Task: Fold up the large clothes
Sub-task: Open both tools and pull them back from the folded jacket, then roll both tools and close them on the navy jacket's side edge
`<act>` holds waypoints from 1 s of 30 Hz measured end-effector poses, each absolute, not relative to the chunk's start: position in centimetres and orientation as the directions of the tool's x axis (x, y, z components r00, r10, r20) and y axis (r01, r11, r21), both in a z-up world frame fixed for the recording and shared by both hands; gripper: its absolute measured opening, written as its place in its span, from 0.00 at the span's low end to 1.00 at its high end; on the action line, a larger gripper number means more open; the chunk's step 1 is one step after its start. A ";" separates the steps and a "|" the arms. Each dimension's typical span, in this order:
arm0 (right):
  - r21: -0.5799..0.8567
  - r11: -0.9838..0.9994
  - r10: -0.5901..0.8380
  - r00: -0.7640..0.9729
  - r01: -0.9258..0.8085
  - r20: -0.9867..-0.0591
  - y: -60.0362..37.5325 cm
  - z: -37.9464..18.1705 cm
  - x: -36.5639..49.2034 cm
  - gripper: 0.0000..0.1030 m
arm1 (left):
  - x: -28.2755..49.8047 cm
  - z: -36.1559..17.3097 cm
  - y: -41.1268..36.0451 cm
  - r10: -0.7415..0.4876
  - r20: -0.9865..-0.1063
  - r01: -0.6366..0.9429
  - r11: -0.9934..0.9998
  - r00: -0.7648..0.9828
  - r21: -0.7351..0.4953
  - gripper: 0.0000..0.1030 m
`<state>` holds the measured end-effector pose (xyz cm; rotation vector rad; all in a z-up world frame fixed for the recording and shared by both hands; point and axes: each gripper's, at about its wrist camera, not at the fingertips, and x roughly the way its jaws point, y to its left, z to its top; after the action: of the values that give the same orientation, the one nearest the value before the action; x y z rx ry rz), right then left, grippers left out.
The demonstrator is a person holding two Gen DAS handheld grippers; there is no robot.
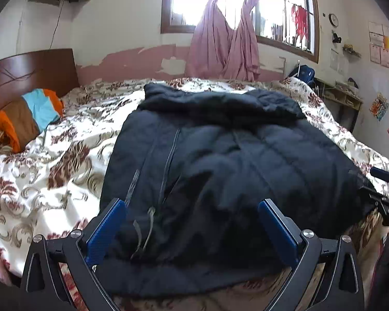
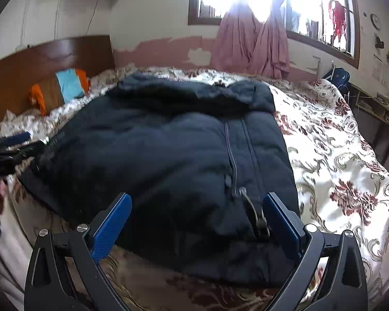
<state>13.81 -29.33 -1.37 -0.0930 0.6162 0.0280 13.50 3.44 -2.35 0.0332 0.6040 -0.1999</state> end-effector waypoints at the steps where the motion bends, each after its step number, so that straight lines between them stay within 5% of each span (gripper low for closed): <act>1: -0.092 0.994 -0.007 0.813 -0.057 -0.582 -29.3 -1.6 13.6 0.96 | 13.3 -2.6 3.7 -0.179 -0.570 0.199 0.980 0.802 -0.027 1.00; 9: -0.154 0.983 -0.018 0.778 -0.102 -0.628 -29.2 -3.0 12.5 0.96 | 10.9 -5.2 3.2 -0.179 -0.613 0.301 0.949 0.769 0.100 1.00; 19: -0.156 0.985 -0.040 0.774 -0.077 -0.632 -29.6 -3.1 11.8 0.96 | 10.1 -9.8 0.5 -0.012 -0.673 0.315 0.890 0.740 0.331 1.00; 30: -0.325 0.937 -0.115 0.762 -0.129 -0.637 -27.5 -4.1 11.5 0.96 | 10.4 -11.4 -1.7 0.232 -0.544 0.164 0.796 0.806 0.582 1.00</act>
<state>11.54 -27.47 -4.11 -0.3648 0.7079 0.0078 10.36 -1.70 -11.35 0.6608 0.6443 0.0390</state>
